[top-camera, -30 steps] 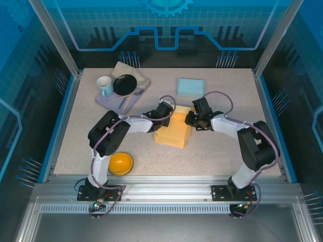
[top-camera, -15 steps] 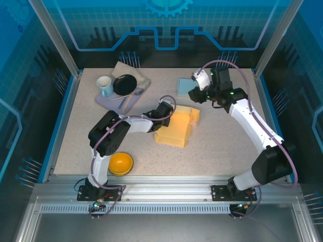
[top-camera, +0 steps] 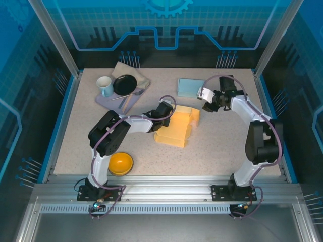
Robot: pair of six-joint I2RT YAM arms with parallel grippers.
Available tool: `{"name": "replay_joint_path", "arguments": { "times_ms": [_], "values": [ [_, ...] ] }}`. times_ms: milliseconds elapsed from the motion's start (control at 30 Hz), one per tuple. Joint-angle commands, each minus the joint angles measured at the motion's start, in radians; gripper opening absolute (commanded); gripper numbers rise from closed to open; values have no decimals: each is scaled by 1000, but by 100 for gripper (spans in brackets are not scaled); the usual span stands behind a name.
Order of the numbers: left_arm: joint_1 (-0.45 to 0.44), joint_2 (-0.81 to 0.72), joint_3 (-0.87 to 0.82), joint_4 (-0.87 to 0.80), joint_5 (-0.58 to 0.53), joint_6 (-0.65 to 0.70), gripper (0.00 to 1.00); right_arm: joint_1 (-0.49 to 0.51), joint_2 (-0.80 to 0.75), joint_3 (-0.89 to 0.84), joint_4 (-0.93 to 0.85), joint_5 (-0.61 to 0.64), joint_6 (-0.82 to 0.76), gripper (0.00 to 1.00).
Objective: Fold the paper box
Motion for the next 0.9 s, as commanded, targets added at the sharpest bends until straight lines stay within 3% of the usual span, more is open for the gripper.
{"name": "replay_joint_path", "arguments": {
  "times_ms": [0, 233, 333, 867],
  "values": [
    [-4, 57, -12, -132, 1, 34, 2, -7, 13, -28, 4, 10, -74, 45],
    [-3, 57, -12, -131, -1, 30, 2, -4, -3, -61, -20, -52, -90, 46],
    [-3, 58, -12, -131, -3, 30, 2, 2, -1, -77, -3, -45, -76, 51],
    [-3, 59, -11, -133, -3, 30, 2, 91, 36, -62, -5, -113, 9, 51]
  ]
}}
